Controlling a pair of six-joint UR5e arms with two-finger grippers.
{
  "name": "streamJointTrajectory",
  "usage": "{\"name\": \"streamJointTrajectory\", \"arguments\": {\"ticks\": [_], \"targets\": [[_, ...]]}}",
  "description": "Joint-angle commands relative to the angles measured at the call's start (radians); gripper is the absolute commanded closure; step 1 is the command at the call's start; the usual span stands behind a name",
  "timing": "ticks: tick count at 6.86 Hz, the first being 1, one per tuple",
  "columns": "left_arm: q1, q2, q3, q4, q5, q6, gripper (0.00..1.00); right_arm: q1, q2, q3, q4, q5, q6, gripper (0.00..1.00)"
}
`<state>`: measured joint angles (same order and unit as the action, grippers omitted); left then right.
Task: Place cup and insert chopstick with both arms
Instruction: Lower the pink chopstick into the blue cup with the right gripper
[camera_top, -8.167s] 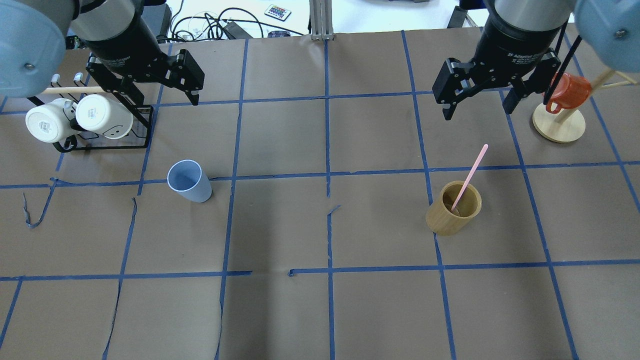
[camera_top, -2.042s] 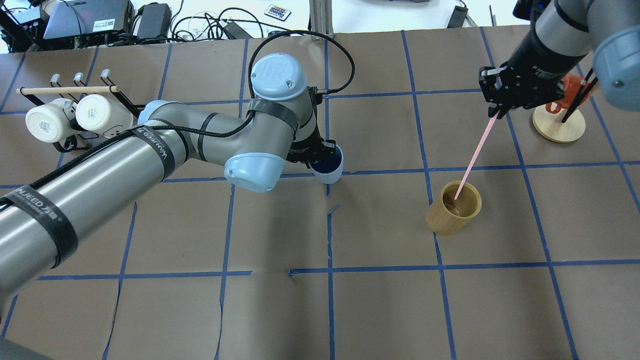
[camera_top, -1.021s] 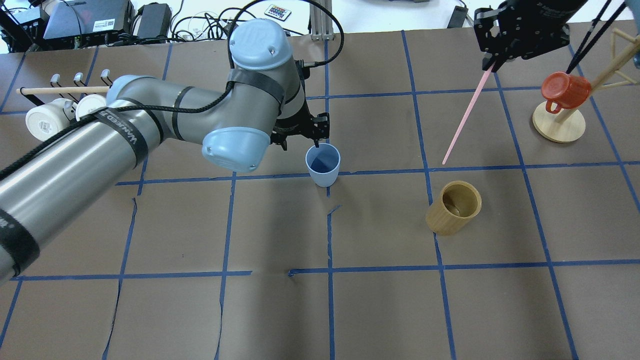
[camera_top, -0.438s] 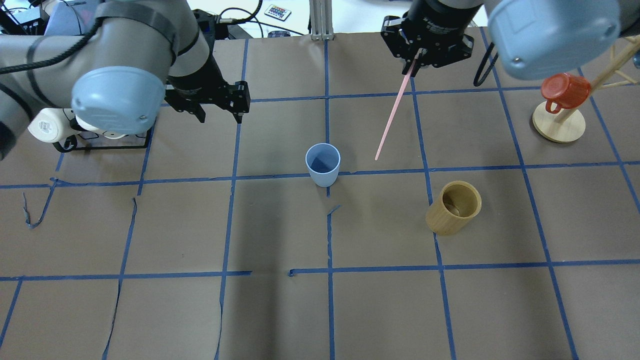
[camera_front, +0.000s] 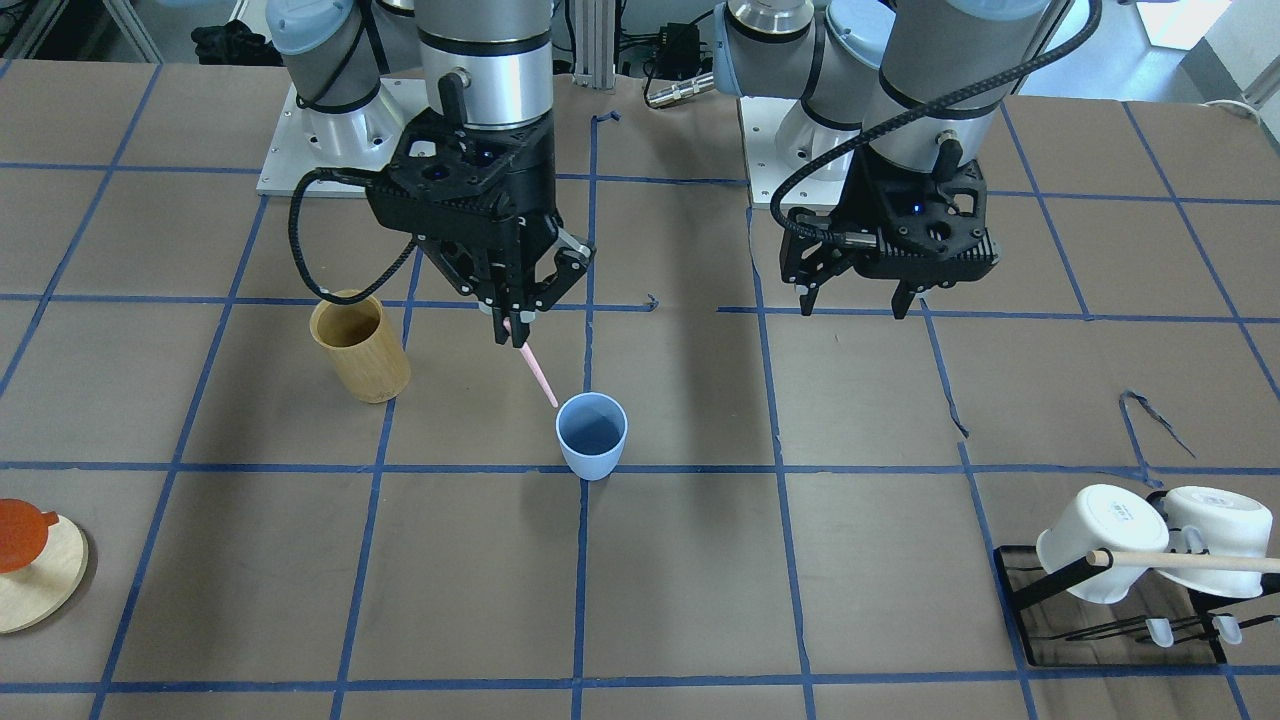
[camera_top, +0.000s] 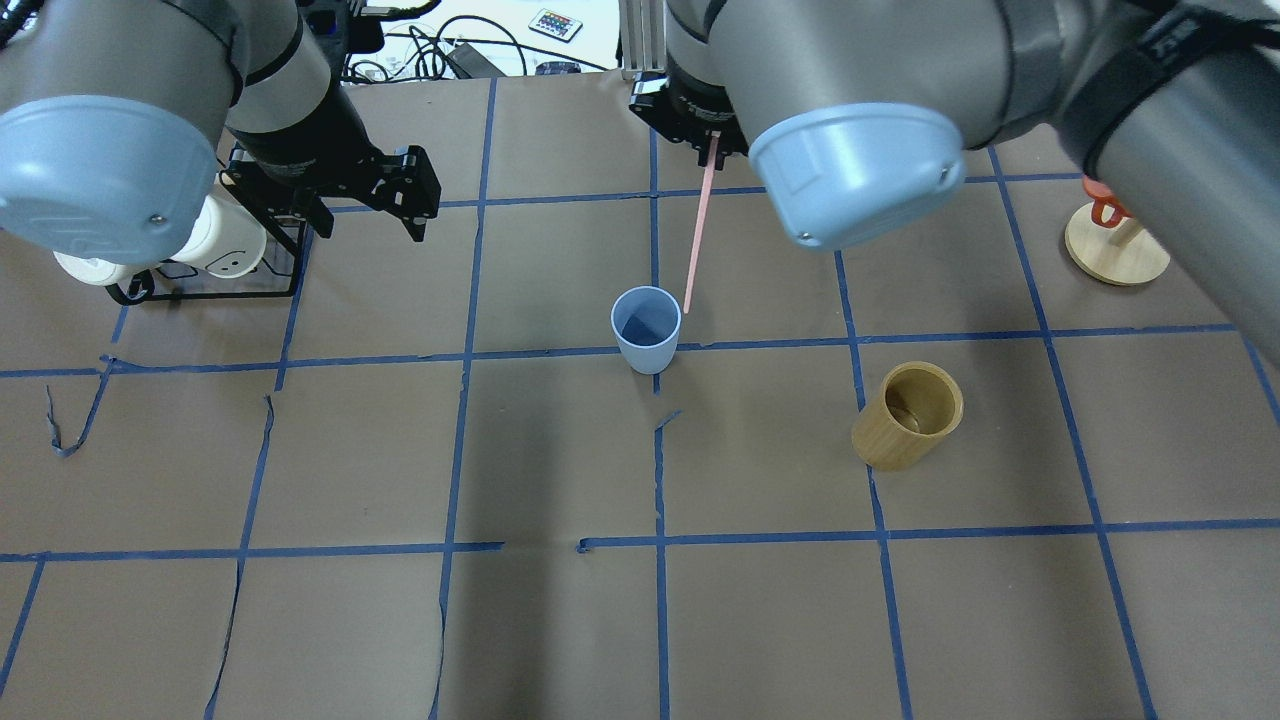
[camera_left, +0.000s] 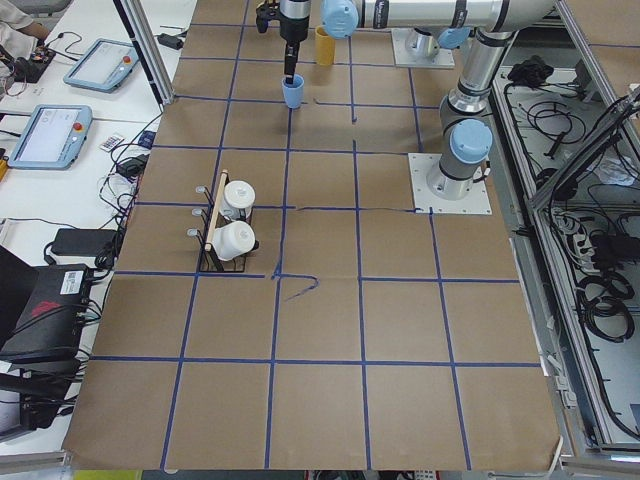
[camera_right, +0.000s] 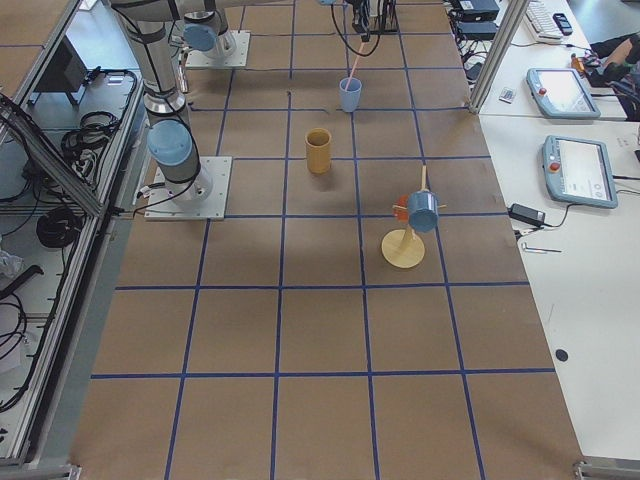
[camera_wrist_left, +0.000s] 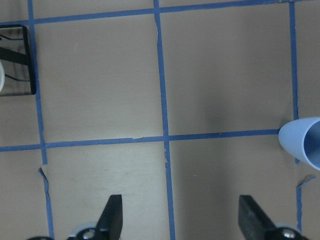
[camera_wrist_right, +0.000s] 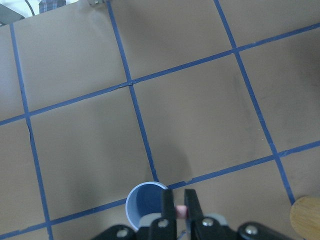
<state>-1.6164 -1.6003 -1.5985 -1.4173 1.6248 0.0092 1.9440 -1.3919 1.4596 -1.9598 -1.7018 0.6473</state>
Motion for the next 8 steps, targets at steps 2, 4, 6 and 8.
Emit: {"name": "streamJointTrajectory", "arguments": {"ticks": [2, 4, 6, 8], "targets": [[0.007, 0.011, 0.008, 0.004, 0.001, 0.034, 0.06, 0.052, 0.03, 0.001, -0.033, -0.01, 0.083, 1.0], [0.01, 0.011, 0.009, -0.008, 0.0, 0.034, 0.0, 0.055, 0.036, 0.007, -0.053, -0.012, 0.092, 1.0], [0.05, 0.008, 0.025, -0.067, 0.0, 0.032, 0.0, 0.053, 0.036, 0.016, -0.051, -0.031, 0.092, 1.0], [0.046, 0.011, 0.029, -0.074, -0.002, 0.034, 0.0, 0.055, 0.036, 0.033, -0.051, -0.047, 0.104, 0.97]]}}
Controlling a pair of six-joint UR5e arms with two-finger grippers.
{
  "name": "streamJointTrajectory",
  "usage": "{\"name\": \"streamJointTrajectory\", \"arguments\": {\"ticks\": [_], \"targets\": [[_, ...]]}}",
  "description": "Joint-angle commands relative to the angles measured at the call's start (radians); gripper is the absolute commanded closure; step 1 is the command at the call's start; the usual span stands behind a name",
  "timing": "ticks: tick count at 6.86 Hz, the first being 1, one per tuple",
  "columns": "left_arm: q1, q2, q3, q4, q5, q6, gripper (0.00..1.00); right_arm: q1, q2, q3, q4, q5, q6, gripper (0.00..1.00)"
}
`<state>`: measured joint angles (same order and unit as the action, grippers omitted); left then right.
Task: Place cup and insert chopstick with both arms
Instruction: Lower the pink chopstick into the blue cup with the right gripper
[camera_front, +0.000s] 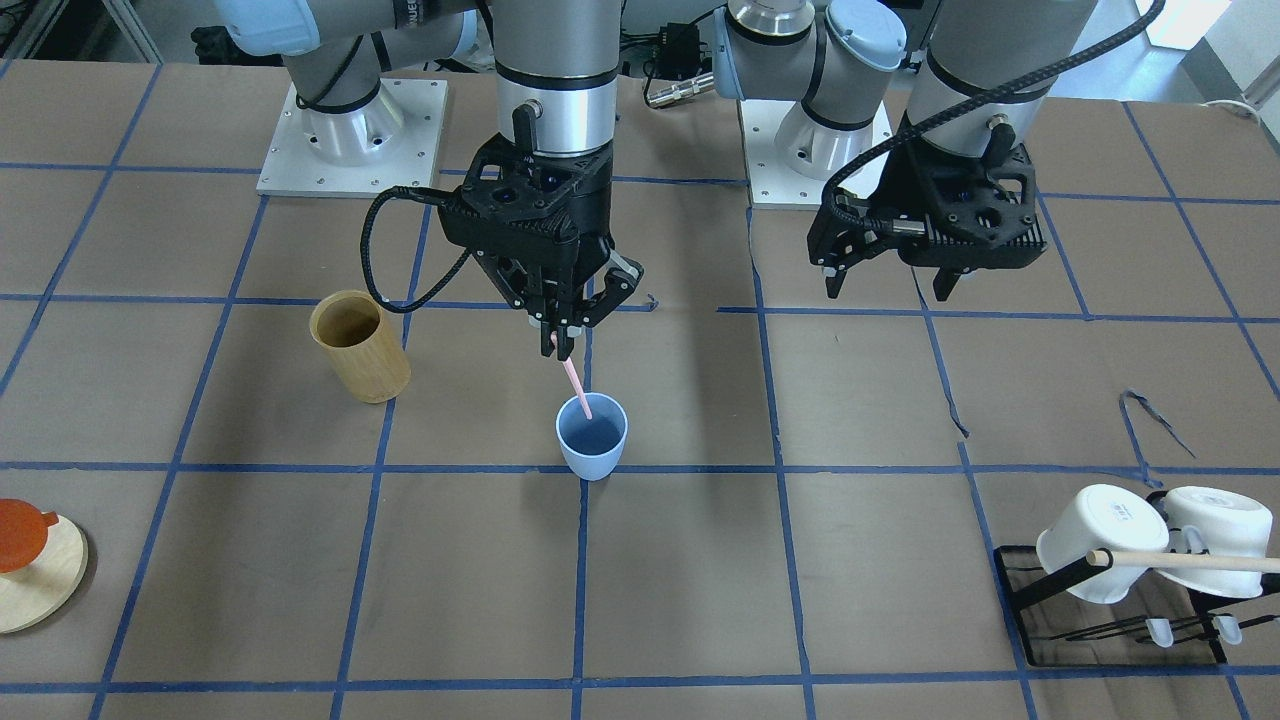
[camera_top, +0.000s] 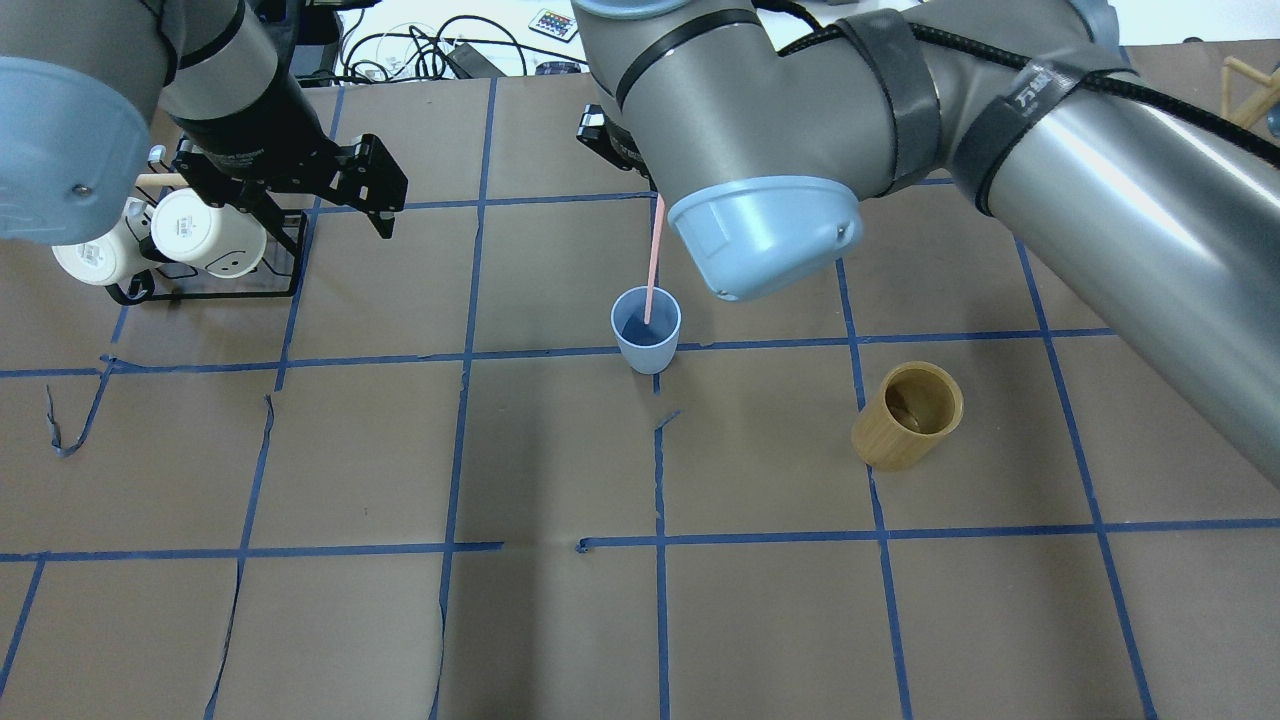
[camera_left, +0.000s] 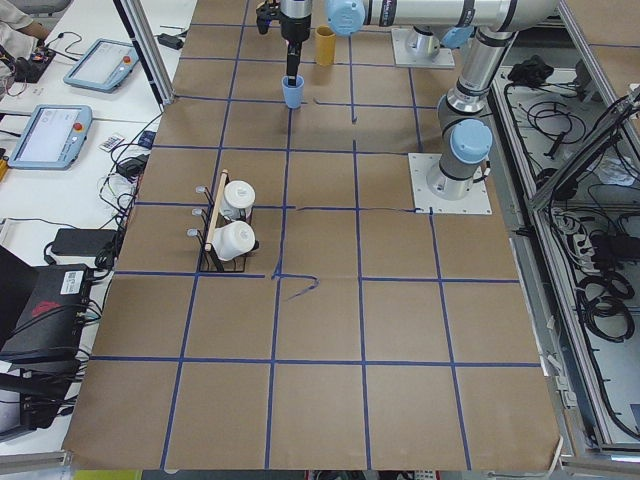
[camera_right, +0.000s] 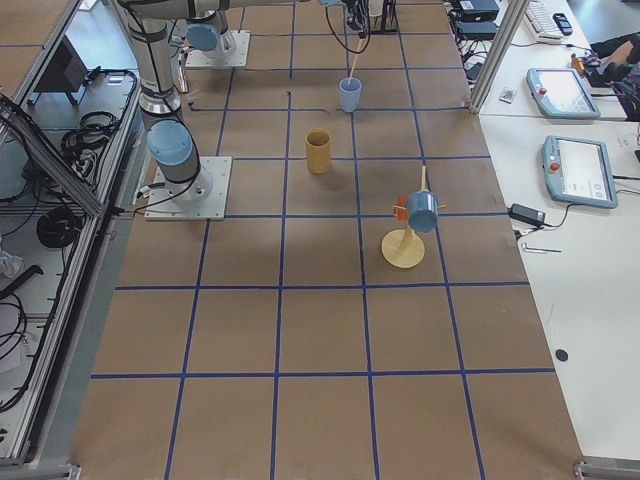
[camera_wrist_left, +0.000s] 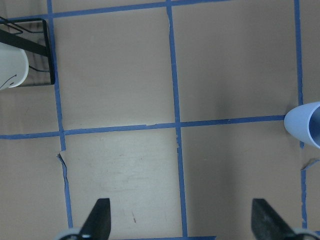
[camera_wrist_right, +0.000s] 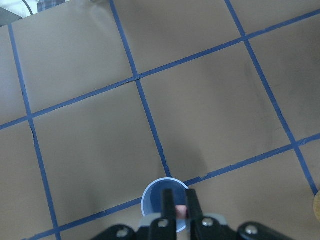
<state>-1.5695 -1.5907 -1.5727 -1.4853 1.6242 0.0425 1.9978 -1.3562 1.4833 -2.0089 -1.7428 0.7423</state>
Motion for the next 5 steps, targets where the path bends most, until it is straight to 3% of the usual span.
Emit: {"name": "streamJointTrajectory", "arguments": {"ticks": [1, 2, 3, 4, 5], "targets": [[-0.001, 0.001, 0.003, -0.006, -0.001, 0.0, 0.0, 0.001, 0.002, 0.014, -0.002, 0.0, 0.072, 0.83], [-0.003, 0.001, 0.003, -0.004, -0.003, 0.0, 0.0, 0.001, 0.002, 0.014, -0.002, 0.005, 0.092, 0.8], [-0.003, 0.001, 0.002, -0.006, -0.003, 0.0, 0.0, 0.001, 0.003, 0.015, -0.002, 0.005, 0.092, 0.65], [-0.004, 0.001, 0.003, -0.006, -0.003, 0.0, 0.0, 0.001, 0.005, 0.018, -0.001, 0.005, 0.091, 0.32], [-0.006, 0.001, 0.003, -0.006, -0.006, 0.0, 0.0, 0.001, 0.006, 0.026, -0.002, 0.005, 0.091, 0.23]]}}
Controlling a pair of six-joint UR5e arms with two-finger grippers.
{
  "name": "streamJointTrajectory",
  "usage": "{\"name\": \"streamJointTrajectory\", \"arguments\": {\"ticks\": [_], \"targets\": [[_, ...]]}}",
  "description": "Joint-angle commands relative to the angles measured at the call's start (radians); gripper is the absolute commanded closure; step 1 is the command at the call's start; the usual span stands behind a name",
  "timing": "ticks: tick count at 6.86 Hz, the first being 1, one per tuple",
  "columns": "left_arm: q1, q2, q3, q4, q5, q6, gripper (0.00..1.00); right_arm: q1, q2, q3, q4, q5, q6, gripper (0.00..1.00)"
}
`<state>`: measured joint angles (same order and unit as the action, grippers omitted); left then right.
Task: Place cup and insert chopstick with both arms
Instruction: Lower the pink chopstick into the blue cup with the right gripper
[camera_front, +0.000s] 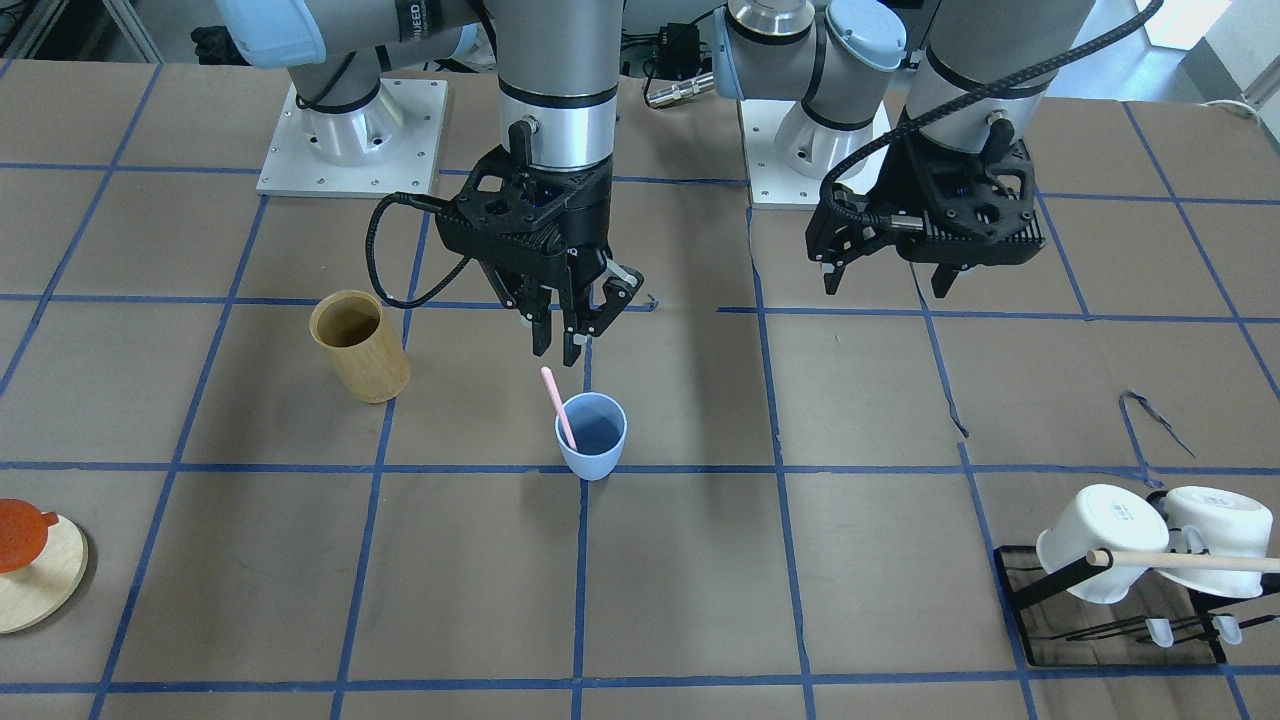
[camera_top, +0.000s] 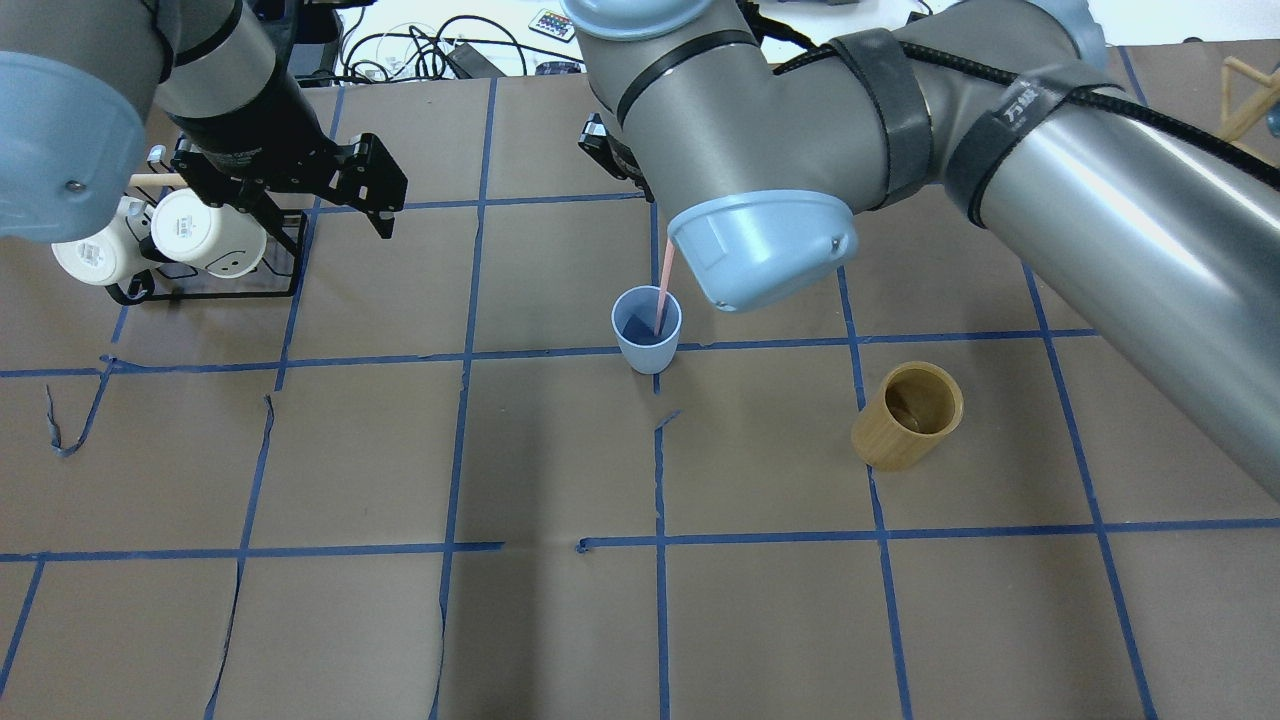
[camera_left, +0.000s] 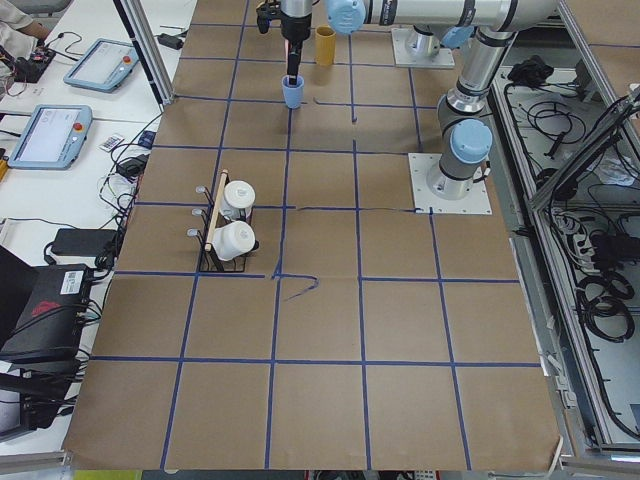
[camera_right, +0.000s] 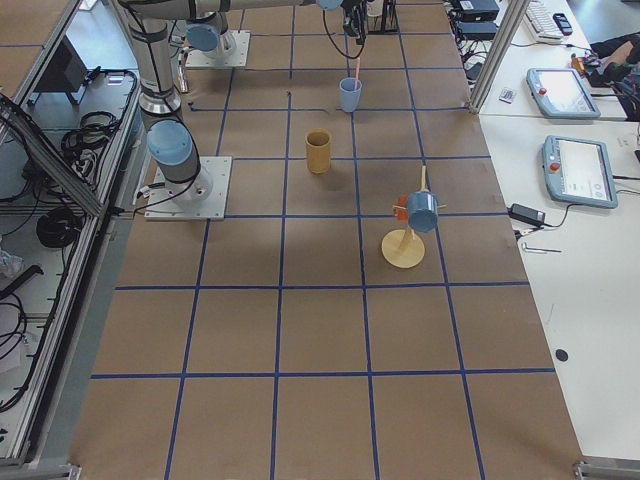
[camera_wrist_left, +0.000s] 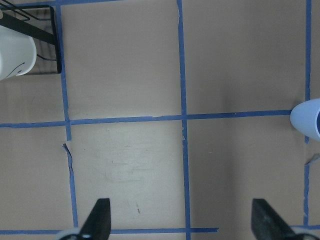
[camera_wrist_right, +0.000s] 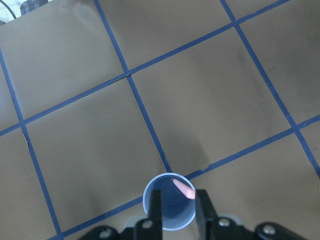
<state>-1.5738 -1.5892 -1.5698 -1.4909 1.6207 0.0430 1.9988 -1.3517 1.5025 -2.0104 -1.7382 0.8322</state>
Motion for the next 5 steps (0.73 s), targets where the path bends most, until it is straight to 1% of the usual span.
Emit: {"name": "streamJointTrajectory", "arguments": {"ticks": [1, 2, 3, 4, 5], "targets": [[-0.003, 0.0, 0.0, 0.001, -0.002, -0.002, 0.0, -0.002, 0.0, 0.002, 0.007, 0.0, -0.005, 0.22], [-0.003, 0.0, 0.0, 0.001, -0.014, -0.002, 0.0, -0.003, -0.004, -0.004, 0.015, 0.002, -0.017, 0.17], [-0.003, 0.0, 0.0, 0.001, -0.016, -0.002, 0.0, -0.017, -0.006, -0.016, 0.022, 0.006, -0.072, 0.11], [-0.003, 0.0, 0.0, 0.001, -0.016, -0.002, 0.0, -0.034, -0.013, -0.024, 0.044, 0.025, -0.146, 0.03], [-0.006, 0.0, -0.001, 0.001, -0.016, -0.002, 0.0, -0.046, -0.026, -0.031, 0.097, 0.028, -0.204, 0.02]]}}
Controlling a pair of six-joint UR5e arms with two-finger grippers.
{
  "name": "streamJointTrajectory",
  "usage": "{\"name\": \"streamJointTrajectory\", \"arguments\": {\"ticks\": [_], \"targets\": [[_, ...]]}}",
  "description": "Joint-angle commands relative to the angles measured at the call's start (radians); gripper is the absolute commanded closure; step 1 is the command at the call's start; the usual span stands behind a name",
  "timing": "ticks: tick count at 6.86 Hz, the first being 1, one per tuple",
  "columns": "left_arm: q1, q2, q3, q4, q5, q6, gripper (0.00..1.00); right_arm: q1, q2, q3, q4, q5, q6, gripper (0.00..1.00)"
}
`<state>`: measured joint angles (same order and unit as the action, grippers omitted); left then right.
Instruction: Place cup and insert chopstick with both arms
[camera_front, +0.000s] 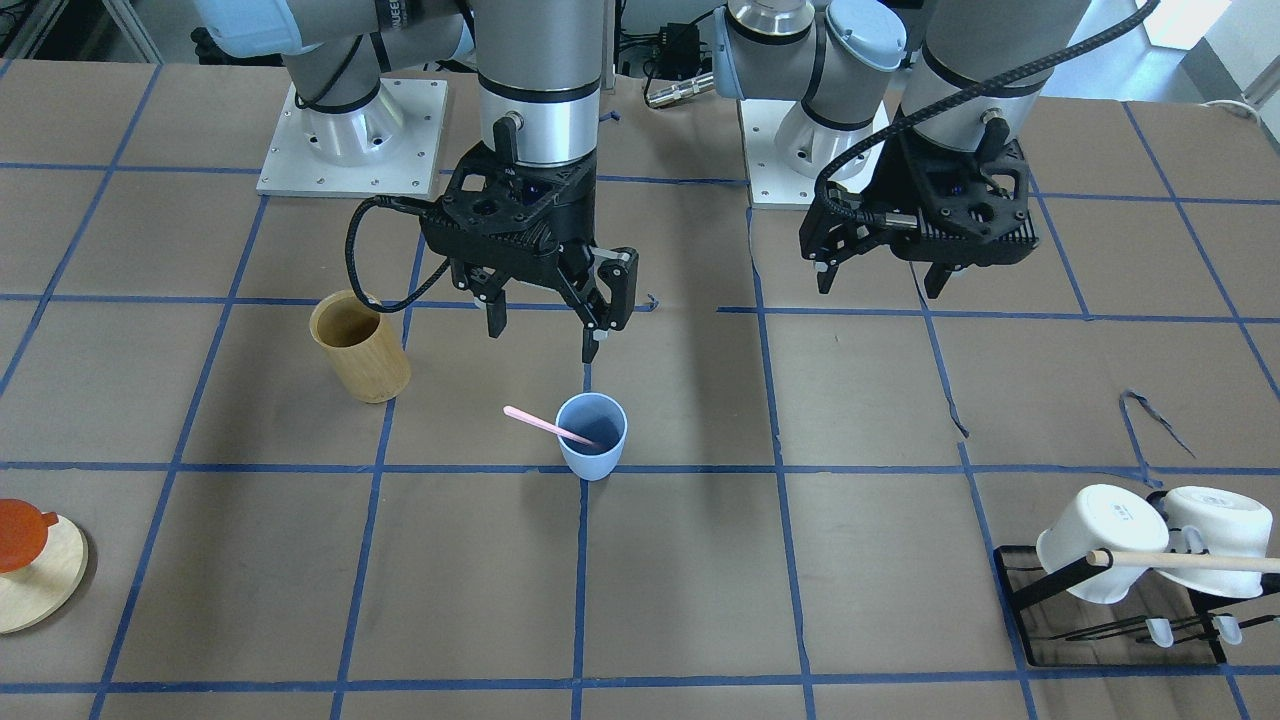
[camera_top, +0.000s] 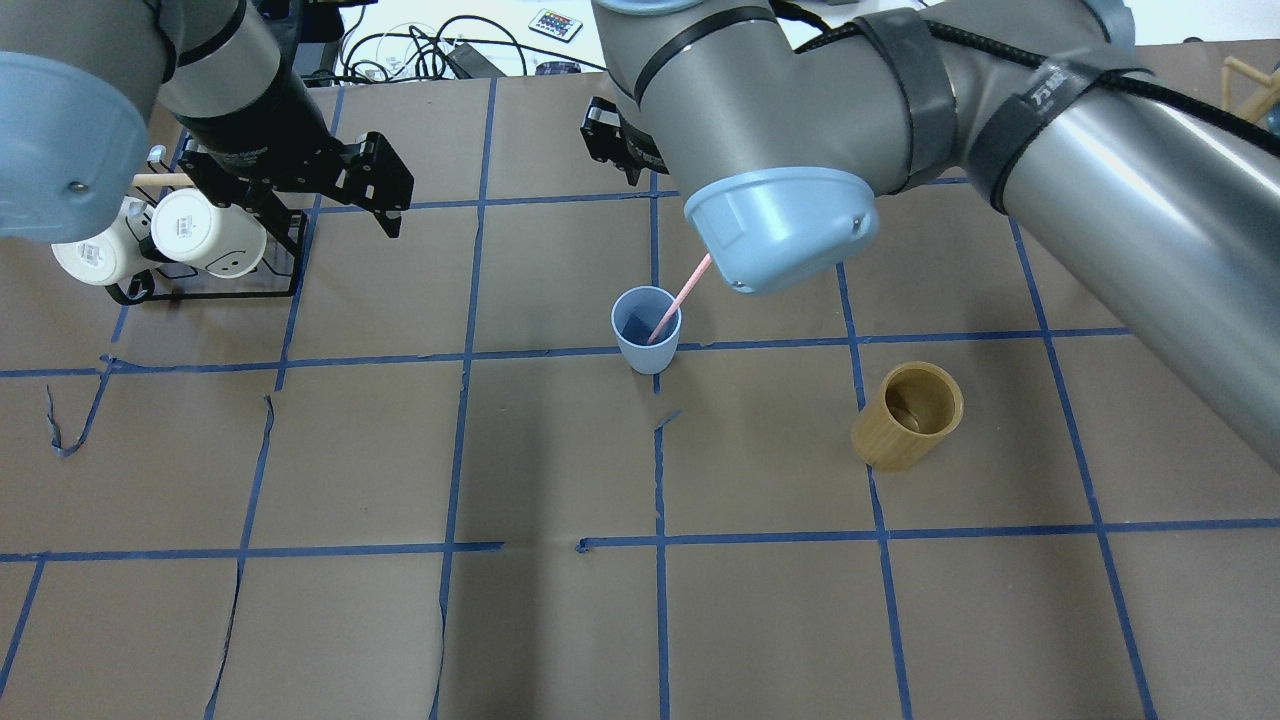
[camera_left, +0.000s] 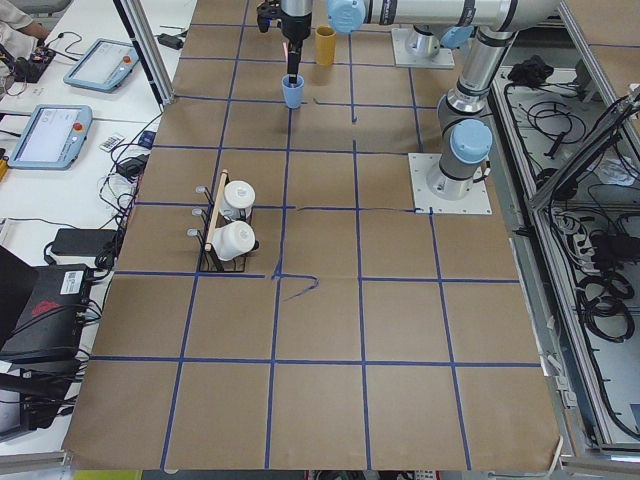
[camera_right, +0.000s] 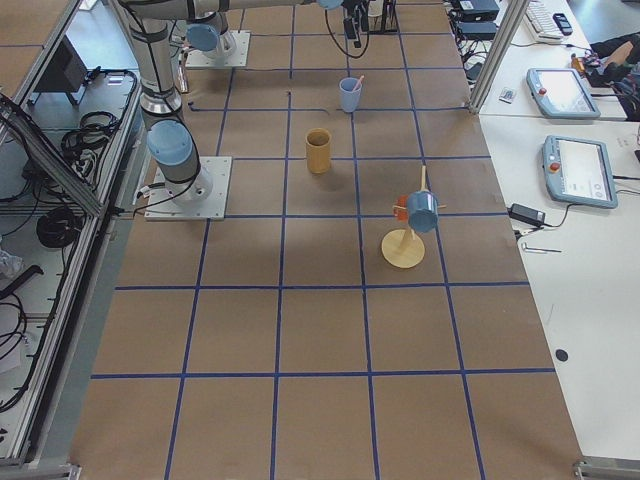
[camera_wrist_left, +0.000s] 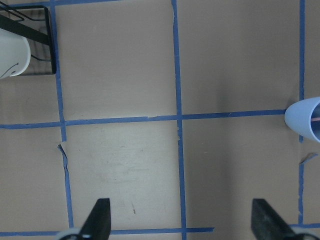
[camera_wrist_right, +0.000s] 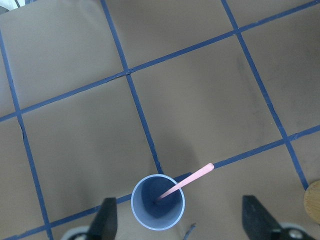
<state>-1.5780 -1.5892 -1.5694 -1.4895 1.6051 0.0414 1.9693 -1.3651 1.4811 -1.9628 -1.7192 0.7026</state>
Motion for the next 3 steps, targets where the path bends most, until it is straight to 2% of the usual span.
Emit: {"name": "streamJointTrajectory", "arguments": {"ticks": [1, 2, 3], "targets": [[-0.001, 0.002, 0.0, 0.0, 0.002, -0.003, 0.0, -0.059, -0.034, -0.016, 0.103, 0.062, -0.151, 0.0], [-0.001, 0.002, 0.002, 0.0, 0.004, -0.003, 0.0, -0.134, -0.063, -0.018, 0.19, 0.135, -0.307, 0.0], [-0.001, 0.0, 0.009, 0.0, 0.004, -0.003, 0.0, -0.2, -0.095, -0.018, 0.281, 0.151, -0.478, 0.0]]}}
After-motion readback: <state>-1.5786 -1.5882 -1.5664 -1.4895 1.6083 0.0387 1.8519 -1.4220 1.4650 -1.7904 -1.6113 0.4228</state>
